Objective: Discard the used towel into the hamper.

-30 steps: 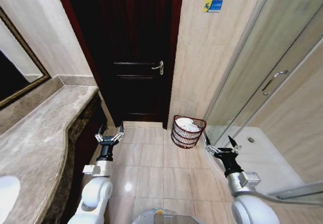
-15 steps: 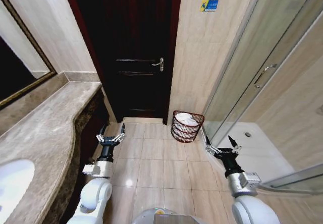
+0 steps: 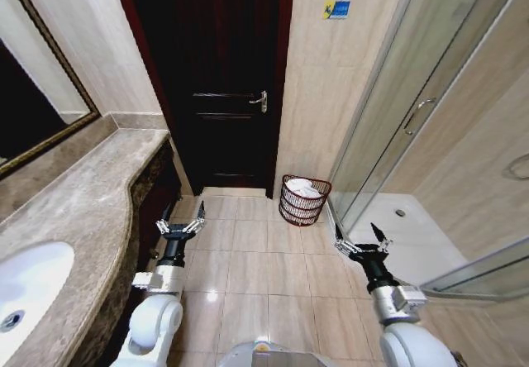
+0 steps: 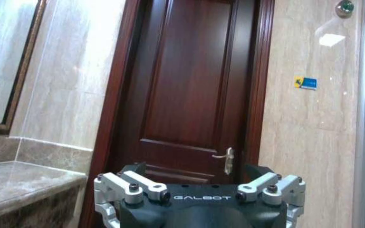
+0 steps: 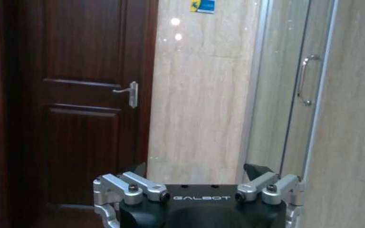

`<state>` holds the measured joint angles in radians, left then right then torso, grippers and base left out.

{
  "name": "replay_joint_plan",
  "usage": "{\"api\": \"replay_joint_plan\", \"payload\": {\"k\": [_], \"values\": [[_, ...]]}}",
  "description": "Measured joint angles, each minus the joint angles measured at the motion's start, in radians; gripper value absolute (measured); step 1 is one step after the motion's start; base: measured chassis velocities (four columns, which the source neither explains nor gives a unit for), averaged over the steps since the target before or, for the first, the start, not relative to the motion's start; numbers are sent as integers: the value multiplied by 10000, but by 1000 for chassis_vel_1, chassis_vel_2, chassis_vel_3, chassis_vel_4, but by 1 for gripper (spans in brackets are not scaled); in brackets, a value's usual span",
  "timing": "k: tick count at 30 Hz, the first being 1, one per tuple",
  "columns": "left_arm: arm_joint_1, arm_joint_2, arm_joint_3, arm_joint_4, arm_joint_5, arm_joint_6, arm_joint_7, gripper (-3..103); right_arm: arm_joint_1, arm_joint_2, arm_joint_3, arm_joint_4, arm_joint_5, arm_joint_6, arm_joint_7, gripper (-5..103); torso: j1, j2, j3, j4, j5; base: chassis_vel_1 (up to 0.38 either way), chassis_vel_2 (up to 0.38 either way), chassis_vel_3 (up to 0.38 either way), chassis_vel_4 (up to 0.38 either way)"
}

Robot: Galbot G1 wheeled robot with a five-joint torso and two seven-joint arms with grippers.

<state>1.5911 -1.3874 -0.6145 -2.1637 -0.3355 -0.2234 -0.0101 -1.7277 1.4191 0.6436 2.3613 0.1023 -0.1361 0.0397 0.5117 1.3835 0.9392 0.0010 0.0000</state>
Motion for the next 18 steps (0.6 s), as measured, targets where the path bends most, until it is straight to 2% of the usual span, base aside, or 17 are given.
{"api": "replay_joint_plan", "payload": {"k": [8, 18], "values": [[-92, 302, 125, -224, -331, 396, -39, 100, 259, -18, 54, 134, 505, -134, 416, 100, 4, -2, 2, 0, -1, 0, 0, 0, 0], [65, 312, 93, -332, -243, 227, -16, 100, 354, -107, 223, -11, 812, 329, 193, 100, 0, -2, 1, 0, 0, 0, 0, 0, 0]]}}
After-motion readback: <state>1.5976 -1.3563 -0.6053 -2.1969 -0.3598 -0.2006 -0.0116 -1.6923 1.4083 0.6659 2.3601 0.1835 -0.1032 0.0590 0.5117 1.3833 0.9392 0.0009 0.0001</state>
